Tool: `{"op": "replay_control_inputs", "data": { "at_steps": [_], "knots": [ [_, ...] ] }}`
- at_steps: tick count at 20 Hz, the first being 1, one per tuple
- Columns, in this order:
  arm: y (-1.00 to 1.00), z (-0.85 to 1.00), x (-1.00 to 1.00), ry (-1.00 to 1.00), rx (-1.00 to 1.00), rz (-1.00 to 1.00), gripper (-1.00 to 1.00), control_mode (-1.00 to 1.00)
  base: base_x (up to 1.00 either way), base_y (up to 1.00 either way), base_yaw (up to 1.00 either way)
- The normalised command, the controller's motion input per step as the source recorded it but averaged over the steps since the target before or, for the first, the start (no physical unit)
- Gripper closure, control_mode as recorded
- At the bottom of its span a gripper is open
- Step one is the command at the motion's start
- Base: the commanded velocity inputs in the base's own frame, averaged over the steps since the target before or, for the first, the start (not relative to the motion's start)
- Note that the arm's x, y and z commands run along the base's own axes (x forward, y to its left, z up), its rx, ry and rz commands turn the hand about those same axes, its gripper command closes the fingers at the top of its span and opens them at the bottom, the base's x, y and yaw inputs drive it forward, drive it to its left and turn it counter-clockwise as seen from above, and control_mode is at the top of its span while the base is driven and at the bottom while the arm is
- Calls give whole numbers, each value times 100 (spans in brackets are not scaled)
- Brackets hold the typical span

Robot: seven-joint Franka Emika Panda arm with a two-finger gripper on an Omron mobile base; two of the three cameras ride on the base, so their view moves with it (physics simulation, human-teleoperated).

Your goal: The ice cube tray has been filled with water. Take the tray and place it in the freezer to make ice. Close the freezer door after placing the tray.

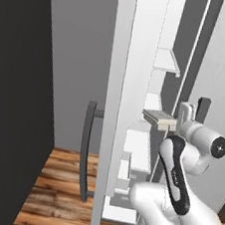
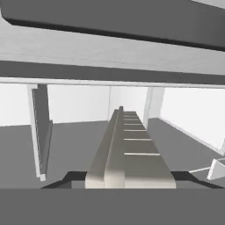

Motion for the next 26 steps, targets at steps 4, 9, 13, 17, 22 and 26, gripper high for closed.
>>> {"op": "replay_control_inputs", "data": {
  "at_steps": [4,9,13,17,22,26],
  "knots": [
    [-13,-74,66,-9,-15,6,100,-100,0,0,0],
    [0,-71,68,-13,-16,4,100,-100,0,0,0],
    [8,-75,69,-13,-19,1,100,-100,0,0,0],
    [31,-72,65,-9,-19,0,100,-100,0,0,0],
    [41,-49,57,-1,-16,-1,100,-100,0,0,0],
    [35,-28,67,0,-11,-9,100,-100,0,0,0]
  ]
}}
